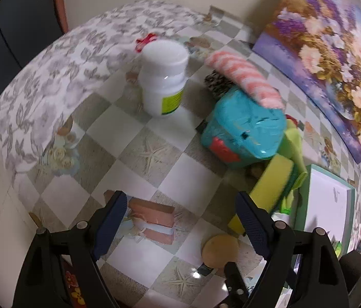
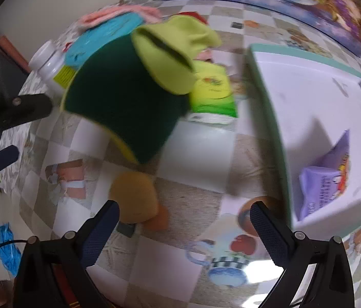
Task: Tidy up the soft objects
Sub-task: 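Grasp the round beige puff with the right gripper while the left tool returns to the pile, then carry the beige puff over the tray with the right gripper while the left gripper grasps the green-yellow sponge, then lift the sponge toward the tray with the left gripper while the right gripper holds the puff above it, then release the puff into the tray with the right gripper while the left gripper drops the sponge there, then move both open tools back from the tray toward the pile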
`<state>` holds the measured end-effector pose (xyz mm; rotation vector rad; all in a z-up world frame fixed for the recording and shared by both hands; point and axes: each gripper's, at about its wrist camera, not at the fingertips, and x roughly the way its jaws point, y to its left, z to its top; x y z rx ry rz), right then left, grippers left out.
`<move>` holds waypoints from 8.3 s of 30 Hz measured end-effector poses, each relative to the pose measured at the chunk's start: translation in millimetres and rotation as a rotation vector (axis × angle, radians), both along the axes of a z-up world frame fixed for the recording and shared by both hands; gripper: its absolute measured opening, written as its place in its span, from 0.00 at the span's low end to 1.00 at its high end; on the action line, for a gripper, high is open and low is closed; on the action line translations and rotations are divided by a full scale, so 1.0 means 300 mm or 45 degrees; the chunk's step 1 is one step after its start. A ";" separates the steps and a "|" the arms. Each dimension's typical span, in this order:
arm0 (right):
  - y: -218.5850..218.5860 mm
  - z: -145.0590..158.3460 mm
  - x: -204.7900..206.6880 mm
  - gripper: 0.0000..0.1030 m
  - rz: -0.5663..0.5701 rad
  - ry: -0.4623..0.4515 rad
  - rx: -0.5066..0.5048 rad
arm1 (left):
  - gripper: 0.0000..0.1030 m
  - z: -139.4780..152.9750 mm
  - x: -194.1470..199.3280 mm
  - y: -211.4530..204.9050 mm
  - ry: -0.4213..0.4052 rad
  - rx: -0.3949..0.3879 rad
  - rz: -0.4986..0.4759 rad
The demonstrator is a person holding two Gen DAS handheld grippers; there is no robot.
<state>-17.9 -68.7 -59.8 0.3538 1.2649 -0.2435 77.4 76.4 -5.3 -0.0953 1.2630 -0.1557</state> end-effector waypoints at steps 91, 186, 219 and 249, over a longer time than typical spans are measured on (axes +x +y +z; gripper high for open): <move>-0.298 0.202 -0.216 0.50 -0.186 -0.223 -0.089 | 0.69 0.024 -0.046 -0.158 -0.053 -0.308 -0.287; -0.889 0.173 -0.391 0.92 -0.726 -0.136 -0.199 | 0.88 0.079 -0.171 -0.800 -0.186 -0.158 -0.714; -0.446 0.168 -0.173 1.00 -0.437 -0.153 -0.065 | 0.93 0.110 -0.007 -0.267 -0.196 0.214 -0.331; -0.305 0.126 -0.007 0.97 -0.176 -0.222 -0.024 | 0.99 0.060 0.038 -0.273 -0.085 -0.099 -0.326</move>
